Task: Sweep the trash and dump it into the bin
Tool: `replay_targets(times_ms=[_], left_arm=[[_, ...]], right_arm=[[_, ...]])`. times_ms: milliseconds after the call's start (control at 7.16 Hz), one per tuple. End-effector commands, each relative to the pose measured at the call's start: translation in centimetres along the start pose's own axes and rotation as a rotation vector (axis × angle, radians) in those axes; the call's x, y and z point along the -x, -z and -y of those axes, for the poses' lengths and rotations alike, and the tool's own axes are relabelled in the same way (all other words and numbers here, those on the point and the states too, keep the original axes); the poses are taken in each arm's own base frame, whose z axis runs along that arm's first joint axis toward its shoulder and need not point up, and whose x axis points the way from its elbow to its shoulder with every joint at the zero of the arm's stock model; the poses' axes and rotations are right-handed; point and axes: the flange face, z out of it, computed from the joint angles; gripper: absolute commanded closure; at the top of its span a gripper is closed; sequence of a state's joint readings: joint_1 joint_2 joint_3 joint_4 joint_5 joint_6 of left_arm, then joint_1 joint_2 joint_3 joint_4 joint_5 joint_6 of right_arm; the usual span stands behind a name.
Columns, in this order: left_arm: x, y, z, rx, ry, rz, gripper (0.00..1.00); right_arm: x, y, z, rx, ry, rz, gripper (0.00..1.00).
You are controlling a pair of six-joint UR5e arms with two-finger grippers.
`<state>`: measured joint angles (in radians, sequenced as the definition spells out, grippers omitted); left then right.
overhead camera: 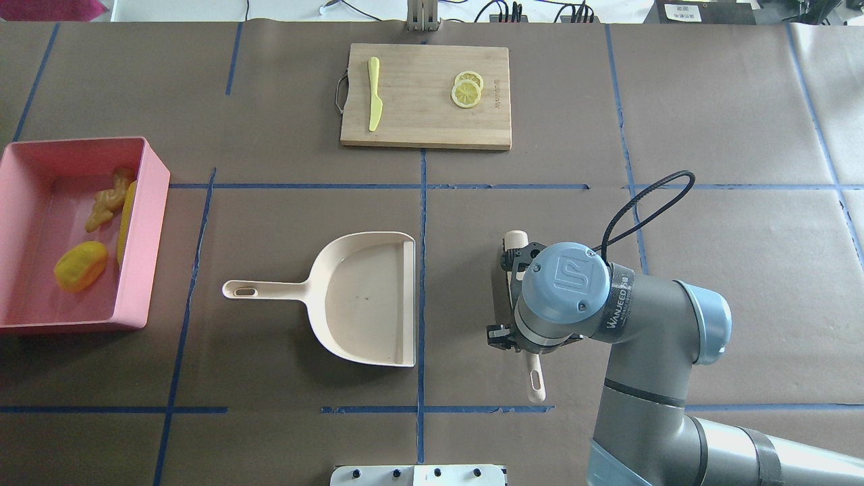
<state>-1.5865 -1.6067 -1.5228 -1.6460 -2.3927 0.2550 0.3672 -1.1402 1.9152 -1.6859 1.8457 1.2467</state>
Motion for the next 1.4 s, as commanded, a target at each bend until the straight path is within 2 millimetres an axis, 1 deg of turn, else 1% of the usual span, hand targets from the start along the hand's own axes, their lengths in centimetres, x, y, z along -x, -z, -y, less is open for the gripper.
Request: replay_targets(times_ms=[0,140,279,558,698,838,977,1117,1257], left_arm=[[-1.9,3.1,-0.5,0.042,0.065,0.008,0.0],[-0.5,0.6,-5.3,0.095,0.132,-0.006,0.0],[-0.3,0.2,-6.2,0.103,0.141,-0.005,0.0],[-0.6,0.9,-5.4,0.125,0.152,0.05,0.0],[-0.7,0.8,-5.7,0.125,0.206,0.044,0.0],[-0.7,0.8,-5.7,0.12,0.201,0.045,0.0],[-0.8,0.9,-5.5,0.112,0.184,0.043,0.0],[-0.3,0.3,-6.2,0.128,0.198,0.043,0.0],[0.3,-0.3,-6.7,0.144,0.212,0.043,0.0]], right_arm=[[-0.1,-0.1,0.0,-0.006,0.001,-0.006,1.0],[-0.1,-0.1,0.0,-0.005,0.001,-0.004,1.0],[-0.1,-0.1,0.1,-0.006,0.0,-0.004,1.0],[-0.2,-0.1,0.2,-0.005,0.004,-0.005,1.0],[-0.4,0.0,0.5,-0.009,0.005,-0.006,1.0],[-0.7,0.2,1.0,-0.014,0.0,-0.007,1.0],[-1.5,0.3,1.5,-0.015,-0.011,-0.01,1.0],[-3.8,0.7,2.6,-0.027,0.011,-0.023,1.0],[-7.0,0.7,3.5,-0.017,0.007,-0.007,1.0]])
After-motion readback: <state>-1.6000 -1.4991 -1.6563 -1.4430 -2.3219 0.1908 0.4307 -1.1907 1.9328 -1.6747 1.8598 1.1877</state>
